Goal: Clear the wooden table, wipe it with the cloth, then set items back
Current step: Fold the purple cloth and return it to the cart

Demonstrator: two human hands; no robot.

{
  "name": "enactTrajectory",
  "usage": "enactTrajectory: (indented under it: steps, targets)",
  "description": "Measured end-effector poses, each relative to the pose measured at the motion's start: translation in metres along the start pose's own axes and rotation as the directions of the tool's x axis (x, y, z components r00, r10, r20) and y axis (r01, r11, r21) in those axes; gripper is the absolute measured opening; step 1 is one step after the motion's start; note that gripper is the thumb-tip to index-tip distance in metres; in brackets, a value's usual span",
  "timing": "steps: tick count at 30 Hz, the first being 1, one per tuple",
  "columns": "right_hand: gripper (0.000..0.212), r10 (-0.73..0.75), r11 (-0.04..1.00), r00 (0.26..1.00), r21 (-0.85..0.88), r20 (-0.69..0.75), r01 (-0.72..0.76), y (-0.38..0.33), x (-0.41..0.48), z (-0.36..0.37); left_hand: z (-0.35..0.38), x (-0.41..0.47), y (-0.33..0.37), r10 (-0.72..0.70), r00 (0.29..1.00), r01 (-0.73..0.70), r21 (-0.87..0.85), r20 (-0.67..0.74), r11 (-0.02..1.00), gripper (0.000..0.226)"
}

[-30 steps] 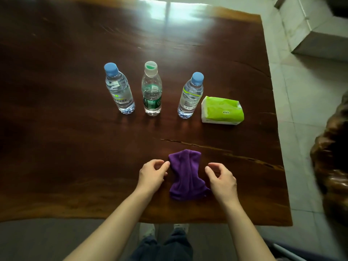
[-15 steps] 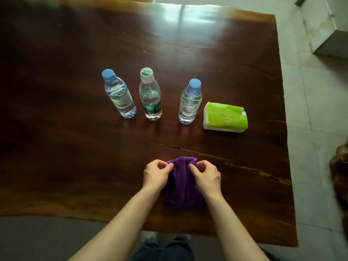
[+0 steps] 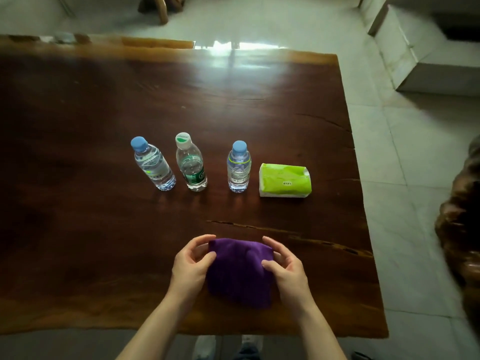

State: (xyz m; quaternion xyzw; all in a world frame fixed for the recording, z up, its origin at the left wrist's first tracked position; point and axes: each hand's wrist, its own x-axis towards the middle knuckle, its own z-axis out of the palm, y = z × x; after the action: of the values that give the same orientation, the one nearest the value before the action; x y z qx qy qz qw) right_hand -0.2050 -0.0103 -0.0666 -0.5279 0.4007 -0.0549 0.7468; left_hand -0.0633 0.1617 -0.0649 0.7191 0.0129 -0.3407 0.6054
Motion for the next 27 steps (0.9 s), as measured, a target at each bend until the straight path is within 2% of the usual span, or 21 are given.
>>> enactTrajectory:
  steps: [4, 6, 11, 16, 18, 23, 27]
  targets:
    - [0.022, -0.120, 0.992, 0.988, -0.046, -0.096, 0.116, -0.003, -0.031, -0.001, 0.000, -0.013, 0.014, 0.061, 0.998, -0.062, 0.023, 0.035, 0.998, 0.026]
    - [0.015, -0.195, 0.981, 0.965, -0.051, -0.173, 0.189, -0.003, -0.048, -0.001, 0.004, -0.019, 0.022, 0.098, 0.992, -0.103, 0.054, 0.076, 0.993, 0.030]
    - [0.021, -0.303, 0.951, 0.860, -0.069, -0.410, 0.302, 0.004, -0.099, -0.014, 0.024, -0.040, 0.043, 0.210, 0.940, -0.256, 0.146, 0.270, 0.956, 0.019]
    - [0.030, -0.338, 0.925, 0.742, -0.056, -0.579, 0.377, 0.002, -0.163, -0.033, 0.058, -0.077, 0.068, 0.226, 0.852, -0.328, 0.144, 0.472, 0.934, 0.017]
    - [0.029, -0.358, 0.911, 0.669, -0.087, -0.651, 0.403, 0.003, -0.197, -0.043, 0.077, -0.101, 0.079, 0.236, 0.785, -0.370, 0.129, 0.573, 0.920, 0.019]
    - [0.031, -0.397, 0.888, 0.547, -0.158, -0.737, 0.432, 0.003, -0.284, -0.065, 0.119, -0.159, 0.096, 0.243, 0.607, -0.474, 0.099, 0.757, 0.875, 0.017]
    - [0.031, -0.418, 0.878, 0.432, -0.233, -0.799, 0.418, 0.005, -0.352, -0.083, 0.158, -0.205, 0.101, 0.243, 0.438, -0.617, 0.093, 0.866, 0.781, 0.019]
